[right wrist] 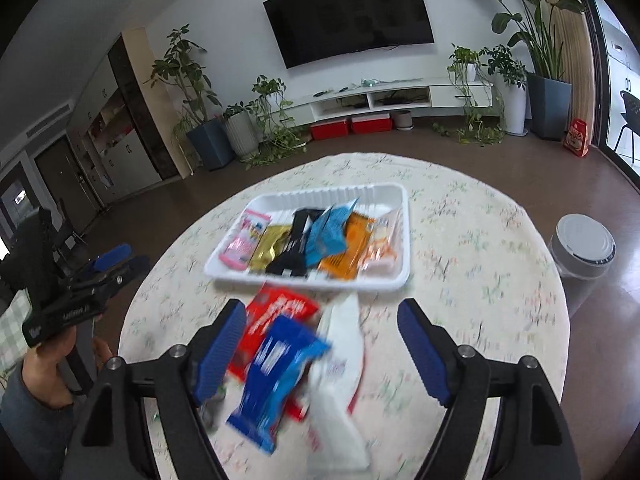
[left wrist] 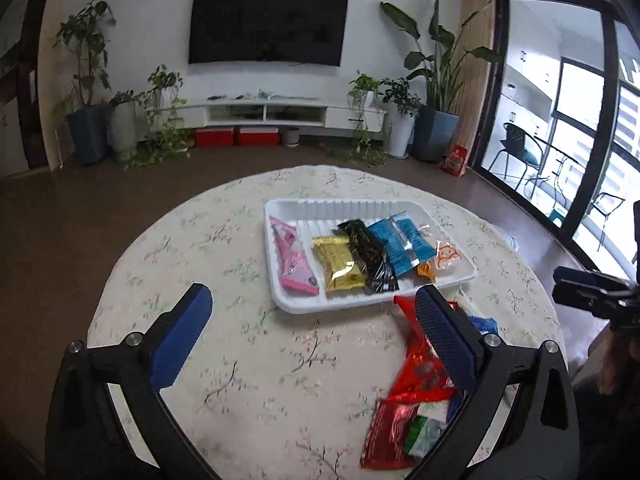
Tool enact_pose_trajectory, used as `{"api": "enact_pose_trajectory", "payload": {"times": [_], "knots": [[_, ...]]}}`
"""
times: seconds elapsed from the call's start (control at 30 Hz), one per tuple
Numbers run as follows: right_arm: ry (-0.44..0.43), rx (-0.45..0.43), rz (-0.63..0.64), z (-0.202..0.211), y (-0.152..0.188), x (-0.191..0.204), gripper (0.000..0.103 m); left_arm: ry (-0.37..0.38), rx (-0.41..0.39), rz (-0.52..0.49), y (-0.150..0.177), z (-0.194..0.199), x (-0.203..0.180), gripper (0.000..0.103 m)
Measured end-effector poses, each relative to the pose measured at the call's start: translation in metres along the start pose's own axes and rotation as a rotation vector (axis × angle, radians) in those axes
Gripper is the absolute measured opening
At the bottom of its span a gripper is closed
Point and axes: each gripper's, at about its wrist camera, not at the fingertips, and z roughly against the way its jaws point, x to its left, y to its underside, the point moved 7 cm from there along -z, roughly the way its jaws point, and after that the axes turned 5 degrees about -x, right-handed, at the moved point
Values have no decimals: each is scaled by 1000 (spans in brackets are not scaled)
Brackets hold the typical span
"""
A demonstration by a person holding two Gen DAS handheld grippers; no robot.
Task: Organize snacks
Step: 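Move the left tool over the red Mylikes bag while the right tool approaches the blue Oreo packet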
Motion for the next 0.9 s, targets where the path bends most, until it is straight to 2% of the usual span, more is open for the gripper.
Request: {"api": "enact_pose_trajectory", "payload": {"times": [0.07, 0.13, 0.23, 0.3, 0.37, 0.63, 0.9], "knots": [[19, 10, 4, 6, 18, 9, 80, -27, 48, 82, 16, 12, 13, 103], [35, 15, -14, 10, 34, 16, 80, -24, 58, 169, 31, 24, 27, 103], [40, 44, -75, 9, 52, 19, 77, -19, 76, 222, 48, 34, 37, 103], [37, 76, -95, 2, 60, 23, 70, -11, 98, 206, 56, 37, 36, 103], [41, 103, -109, -4, 66, 27, 67, 3, 101, 191, 58, 41, 31, 103], [42, 136, -100, -23, 77, 45, 65, 62, 125, 124, 58, 35, 0, 103], [72, 198, -89, -54, 81, 48, 56, 55, 149, 102, 60, 25, -1, 103]]}}
